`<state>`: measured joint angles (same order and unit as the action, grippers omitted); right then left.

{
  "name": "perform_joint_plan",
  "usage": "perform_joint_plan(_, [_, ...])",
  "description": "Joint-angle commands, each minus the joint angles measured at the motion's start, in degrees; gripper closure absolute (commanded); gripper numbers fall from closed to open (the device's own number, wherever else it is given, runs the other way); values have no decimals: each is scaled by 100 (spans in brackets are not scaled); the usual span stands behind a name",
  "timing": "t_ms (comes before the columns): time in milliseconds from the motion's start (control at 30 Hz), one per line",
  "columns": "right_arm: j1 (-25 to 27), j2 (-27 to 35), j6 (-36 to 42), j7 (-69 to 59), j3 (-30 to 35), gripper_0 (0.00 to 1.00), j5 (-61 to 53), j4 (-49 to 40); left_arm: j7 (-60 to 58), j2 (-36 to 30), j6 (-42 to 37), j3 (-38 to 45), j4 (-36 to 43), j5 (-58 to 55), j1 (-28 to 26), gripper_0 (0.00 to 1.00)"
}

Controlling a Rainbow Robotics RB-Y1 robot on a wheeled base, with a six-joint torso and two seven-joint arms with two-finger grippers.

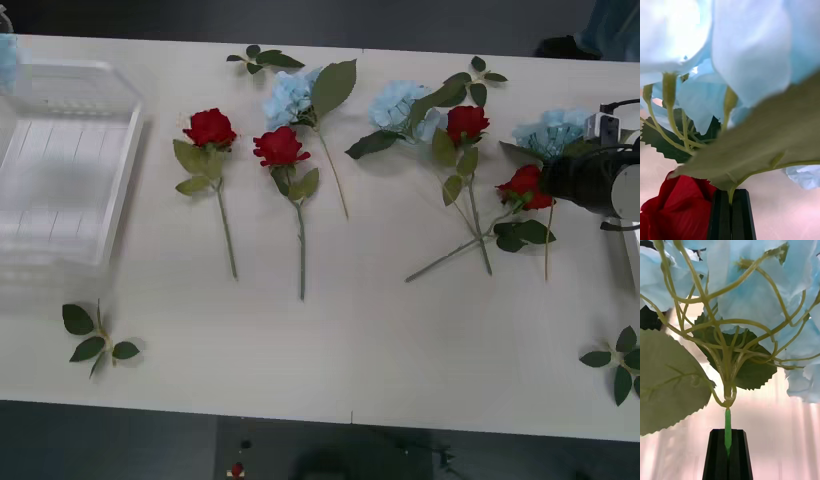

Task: Put the red flowers into the right box and the blue flowers into the left box

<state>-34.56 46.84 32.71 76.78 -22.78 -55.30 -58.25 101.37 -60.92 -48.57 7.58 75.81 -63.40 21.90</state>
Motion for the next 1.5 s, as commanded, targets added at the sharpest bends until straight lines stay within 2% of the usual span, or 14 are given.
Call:
perform_joint_plan(33, [-165, 291, 183, -199, 291, 100, -315, -310, 358, -219, 50, -29, 118, -84, -151, 50])
perform_joint_plan(67, [-147, 361, 323, -190, 423, 100, -517, -416, 366, -219, 50, -38, 118, -128, -186, 4])
perform_joint_plan(100, [-121, 387, 376, -163, 493, 100, -596, -477, 384, -219, 50, -29, 118, -137, -186, 0])
perform_joint_plan(300, [336, 546, 570, -14, 1109, 100, -1985, -1057, 1008, -201, -12, -169, 329, -691, -151, 0])
perform_joint_plan(500, [1048, 598, 570, 575, 1733, 100, -2495, -2112, 1149, 98, -943, -670, 479, -1165, 509, 0])
perform_joint_plan(633, [1540, 590, 561, 1375, 2102, 100, -3303, -2841, 577, 555, -996, -1092, 400, -550, 992, 0])
perform_joint_plan(833, [2200, 458, 570, 3440, 2691, 100, -4595, -4098, -574, 1390, -996, -1655, 241, 707, 1475, 0])
perform_joint_plan(1033, [2323, 106, 719, 5154, 2761, 100, -5624, -4810, -1198, 2233, -952, -1936, 241, 1278, 1642, 0])
perform_joint_plan(1167, [2314, -272, 1071, 5813, 2752, 100, -6019, -5135, -1154, 2400, -548, -2156, 488, 1427, 1616, 0])
perform_joint_plan(1267, [2314, -606, 1352, 6235, 2752, 100, -6151, -5320, -855, 2022, -442, -2129, 909, 1155, 1370, 0])
perform_joint_plan(1400, [2235, -1054, 1677, 6657, 2656, 100, -6212, -5408, -117, 1372, -434, -1725, 1709, 3, 702, 0])
perform_joint_plan(1500, [2138, -1300, 1765, 6745, 2445, 100, -6265, -5408, 700, 1196, -434, -1330, 1894, -1271, 254, 0])
